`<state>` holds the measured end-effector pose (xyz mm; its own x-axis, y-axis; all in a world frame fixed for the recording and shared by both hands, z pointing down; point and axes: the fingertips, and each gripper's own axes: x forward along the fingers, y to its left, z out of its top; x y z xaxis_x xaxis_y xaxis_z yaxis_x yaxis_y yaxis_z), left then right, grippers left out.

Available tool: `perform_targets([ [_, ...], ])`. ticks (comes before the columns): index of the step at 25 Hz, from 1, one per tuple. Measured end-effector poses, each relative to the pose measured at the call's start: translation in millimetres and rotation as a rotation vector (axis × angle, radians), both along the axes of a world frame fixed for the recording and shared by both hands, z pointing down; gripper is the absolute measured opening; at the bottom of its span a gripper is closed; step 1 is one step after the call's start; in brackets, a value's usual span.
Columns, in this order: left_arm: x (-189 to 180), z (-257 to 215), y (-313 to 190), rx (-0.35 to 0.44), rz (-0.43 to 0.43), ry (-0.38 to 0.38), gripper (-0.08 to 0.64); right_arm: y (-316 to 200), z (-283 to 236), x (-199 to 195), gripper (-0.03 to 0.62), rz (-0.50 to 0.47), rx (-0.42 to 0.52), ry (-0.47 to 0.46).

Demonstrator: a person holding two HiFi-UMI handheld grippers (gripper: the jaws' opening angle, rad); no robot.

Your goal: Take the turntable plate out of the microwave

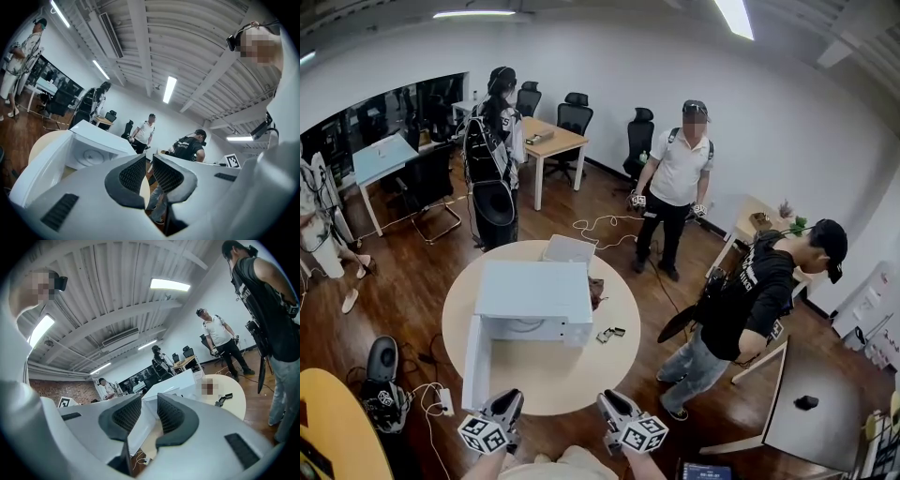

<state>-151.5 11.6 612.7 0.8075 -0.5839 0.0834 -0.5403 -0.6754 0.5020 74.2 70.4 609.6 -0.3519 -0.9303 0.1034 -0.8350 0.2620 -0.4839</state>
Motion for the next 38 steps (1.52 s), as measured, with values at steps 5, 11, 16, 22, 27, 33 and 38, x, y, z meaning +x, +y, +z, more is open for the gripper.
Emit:
perform_targets([
  [5, 29.5, -7.8, -8.8, -0.014, -0.032, -0.018, 0.029, -16.9, -11.3, 29.1, 0.1, -0.038, 0.01, 0.0],
  [11, 69.7, -10.9, -11.5, -0.017, -0.049, -0.033, 0.029, -26.2, -18.9, 58.2, 0.1, -0.079, 0.021, -0.012],
  [16, 96.4, -15.1, -11.8, -0.008, -0.073, -0.035, 0.029, -30.7, -11.4, 84.7, 0.1, -0.111, -0.003, -0.02],
  [22, 104.7, -14.3, 3.0, -0.008, -0.143, -0.048, 0.029, -31.8, -4.6, 103.4, 0.1, -0.164, -0.007, -0.03],
  [27, 103.2, -8.0, 17.7, -0.017, -0.211, -0.047, 0.029, -32.0, 1.4, 104.2, 0.1, -0.22, -0.003, -0.032],
  [33, 104.4, -1.9, 32.1, -0.037, -0.251, -0.059, 0.029, -25.9, 11.5, 110.9, 0.1, -0.241, -0.027, -0.055],
  [38, 95.7, 3.1, 25.8, -0.033, -0.279, -0.072, 0.029, -27.9, 16.4, 111.2, 0.1, -0.243, -0.027, -0.062],
])
